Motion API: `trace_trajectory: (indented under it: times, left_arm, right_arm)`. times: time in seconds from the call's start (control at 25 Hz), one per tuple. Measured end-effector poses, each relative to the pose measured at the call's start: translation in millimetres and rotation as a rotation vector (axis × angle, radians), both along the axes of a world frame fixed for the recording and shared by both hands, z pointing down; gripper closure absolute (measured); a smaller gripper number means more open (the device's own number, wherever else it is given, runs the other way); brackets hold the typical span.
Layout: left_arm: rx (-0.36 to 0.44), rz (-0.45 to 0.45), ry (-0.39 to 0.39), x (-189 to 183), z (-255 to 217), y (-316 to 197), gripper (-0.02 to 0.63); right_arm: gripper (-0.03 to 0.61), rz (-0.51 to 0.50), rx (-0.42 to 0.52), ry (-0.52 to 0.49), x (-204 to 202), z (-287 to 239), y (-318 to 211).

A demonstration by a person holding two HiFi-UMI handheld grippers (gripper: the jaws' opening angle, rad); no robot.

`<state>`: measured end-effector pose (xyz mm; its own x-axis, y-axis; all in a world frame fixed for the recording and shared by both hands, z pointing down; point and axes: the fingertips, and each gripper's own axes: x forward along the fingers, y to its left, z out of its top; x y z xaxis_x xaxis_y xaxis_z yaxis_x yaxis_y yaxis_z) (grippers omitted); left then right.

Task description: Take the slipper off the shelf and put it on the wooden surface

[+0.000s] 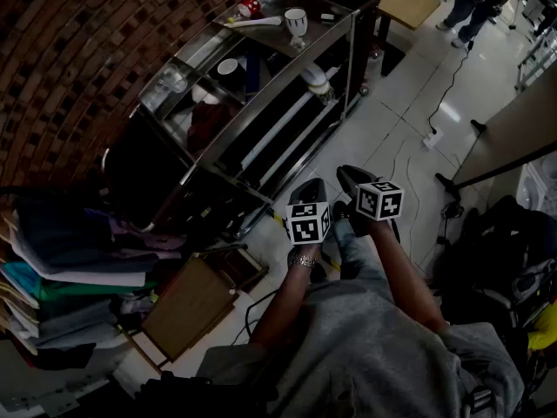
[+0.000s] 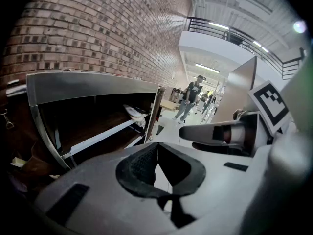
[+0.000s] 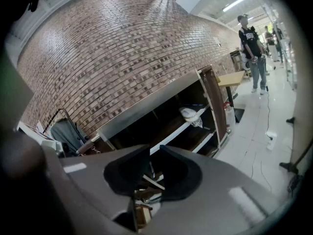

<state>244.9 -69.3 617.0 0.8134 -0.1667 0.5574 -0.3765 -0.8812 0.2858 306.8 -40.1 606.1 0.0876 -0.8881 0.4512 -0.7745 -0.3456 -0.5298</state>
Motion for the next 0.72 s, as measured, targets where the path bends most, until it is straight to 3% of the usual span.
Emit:
trace_trajectory:
  times: [0.2,0.4,0.52,0.64,0.72]
  left_arm:
    - [0.001,-0.05,-0.004,82,7,-59,0.609]
    - [0.004,-0.086,0.039,165,-12,-95,0.609]
    - [0.015,-0.077,0.038,191,-15,-100,0.609]
    - [0.008,-0.079,0.007,195,-5,-100,0.609]
    - [-0.01,-0.09,-0.008,196,4,-107,0.609]
  right_arm:
    - [0.478,-0.005,-0.016,-0.04,103,29,-52]
    - [0.433,-0.031,-0.025,-0.048,188,36,-98]
    - [0.411,-0.029,-0.018,-0.088,226,47,-125]
    - [0.388,0.067,0.019,-0.243,256,72,-141]
    - [0.365,0.123,0.017,-0.294,277,93,-153]
